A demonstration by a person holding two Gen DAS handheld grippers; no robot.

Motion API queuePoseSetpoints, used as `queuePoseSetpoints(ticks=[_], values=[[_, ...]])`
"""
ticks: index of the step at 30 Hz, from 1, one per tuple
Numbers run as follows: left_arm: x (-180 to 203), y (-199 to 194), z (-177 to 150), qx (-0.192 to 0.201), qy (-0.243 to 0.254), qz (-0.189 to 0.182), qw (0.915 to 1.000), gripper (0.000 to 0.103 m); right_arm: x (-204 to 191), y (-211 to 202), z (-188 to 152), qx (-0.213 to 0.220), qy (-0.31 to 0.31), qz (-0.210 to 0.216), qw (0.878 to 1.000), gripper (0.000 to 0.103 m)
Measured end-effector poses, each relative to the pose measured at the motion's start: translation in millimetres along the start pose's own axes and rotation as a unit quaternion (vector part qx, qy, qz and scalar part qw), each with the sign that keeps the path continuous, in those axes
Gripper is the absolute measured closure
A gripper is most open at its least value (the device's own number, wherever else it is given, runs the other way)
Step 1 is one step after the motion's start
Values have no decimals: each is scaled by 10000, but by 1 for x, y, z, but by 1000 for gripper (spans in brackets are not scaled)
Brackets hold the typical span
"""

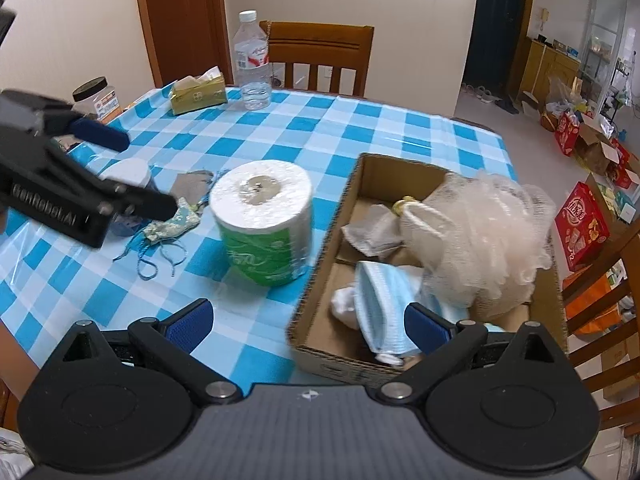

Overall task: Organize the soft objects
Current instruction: 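Withdraw both open tools from the box back over the table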

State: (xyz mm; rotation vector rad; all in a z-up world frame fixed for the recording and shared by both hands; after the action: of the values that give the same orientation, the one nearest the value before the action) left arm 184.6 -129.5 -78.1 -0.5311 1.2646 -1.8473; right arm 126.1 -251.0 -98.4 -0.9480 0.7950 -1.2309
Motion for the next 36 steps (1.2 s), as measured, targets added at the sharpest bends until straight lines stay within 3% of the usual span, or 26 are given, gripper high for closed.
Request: queuePoseSetpoints(ticks=[12,27,36], values=[[-55,14,-62,-325,-347,-60,9989,5,-70,25,3,-179,-99,-99,9997,0],[-116,19,-105,-379,-53,-61,9992,5,-145,62,13,-426,33,-206,9989,0],[-147,26,-129,-513,-270,-97,9983,5,-172,95,28,-510,-110,-160,9985,0]])
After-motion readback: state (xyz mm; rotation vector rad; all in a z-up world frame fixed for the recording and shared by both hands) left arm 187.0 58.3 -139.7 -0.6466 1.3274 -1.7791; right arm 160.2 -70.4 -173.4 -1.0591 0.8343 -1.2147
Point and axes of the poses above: each gripper's, at about its wrist camera, not at the fingertips, and y roughly the way its jaws point, x to its right, z to its top, the point moved 10 cm from there along y, roughly the way its jaws point, and after that the axes turned 15 degrees about -x, right-handed, at the moved point
